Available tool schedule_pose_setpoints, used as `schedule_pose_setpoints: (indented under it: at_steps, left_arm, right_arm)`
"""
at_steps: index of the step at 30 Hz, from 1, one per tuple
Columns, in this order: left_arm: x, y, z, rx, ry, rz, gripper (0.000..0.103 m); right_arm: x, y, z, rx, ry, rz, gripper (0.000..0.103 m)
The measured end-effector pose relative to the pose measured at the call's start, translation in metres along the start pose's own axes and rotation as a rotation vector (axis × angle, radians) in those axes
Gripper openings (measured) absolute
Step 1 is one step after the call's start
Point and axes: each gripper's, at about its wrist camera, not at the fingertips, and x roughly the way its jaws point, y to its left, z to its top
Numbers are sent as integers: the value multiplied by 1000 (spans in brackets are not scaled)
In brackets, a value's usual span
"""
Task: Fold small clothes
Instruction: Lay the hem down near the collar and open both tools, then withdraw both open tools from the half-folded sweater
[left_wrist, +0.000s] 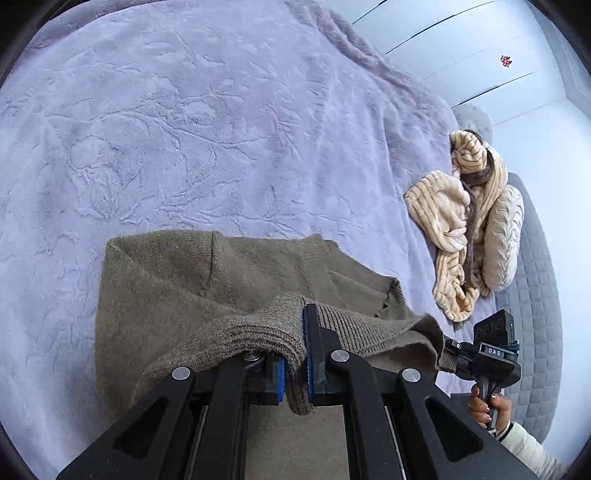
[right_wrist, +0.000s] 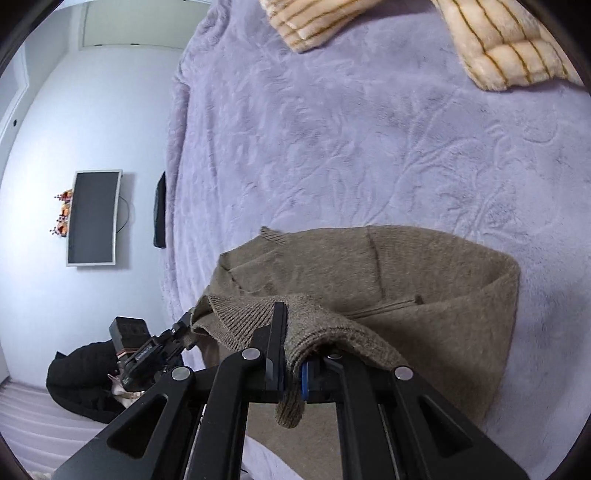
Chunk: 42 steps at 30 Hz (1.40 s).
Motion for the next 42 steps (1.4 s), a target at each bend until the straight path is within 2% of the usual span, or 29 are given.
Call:
schedule_pose_setpoints:
  at_steps: [3,6,9,11,15,17,20,24,26,29,32,36,40,42]
  left_arm:
    - [14,11,6,-43,5,28,8]
    - [19,18,8,-109,27,14,8]
    - [6,11,7,-84,47,13,8]
    - [-11,5,4,-40,58,12,8]
    - [-43,-2,1,16,42,39,9]
    - [-50,-7,-4,58,40,80,9]
    - [-55,-15,-14,116,31,123,9]
    - [-54,-19,-22,106,5,120,9]
    - [-41,-23,-23,113,19,147,9]
    - [-12,-27,-22,134,26,238,9]
    - [14,-17,-12,93,24,329,9]
    - [19,-10,-4,63,16,351,9]
    - [4,-29,-13,160,21,417,9]
    - [-3,-33,-19,186,31,445,9]
  right_arm:
    - [15,-18,6,36,11,-29,6]
    - [22,-28,9,81,16,-28,7]
    - [14,-26,8,106,20,-8,10]
    - [3,-19,5,78,16,-5,19]
    - [-29,-6,-3,42,-44,22,49]
    - [-44,4,-12,-10,-69,23,49]
    - [-44,21,-25,-92,-49,-10,49]
    - [-23,30,-30,-134,-9,-81,49]
    - [-10,30,-27,-139,-2,-130,49]
    - [7,27,-20,-125,9,-178,49]
    - [18,20,-13,-114,9,-236,48]
    - [6,14,-8,-105,-38,-287,47]
    - [-12,18,-18,-123,-49,-304,59]
    - [-18,23,-29,-148,-45,-322,59]
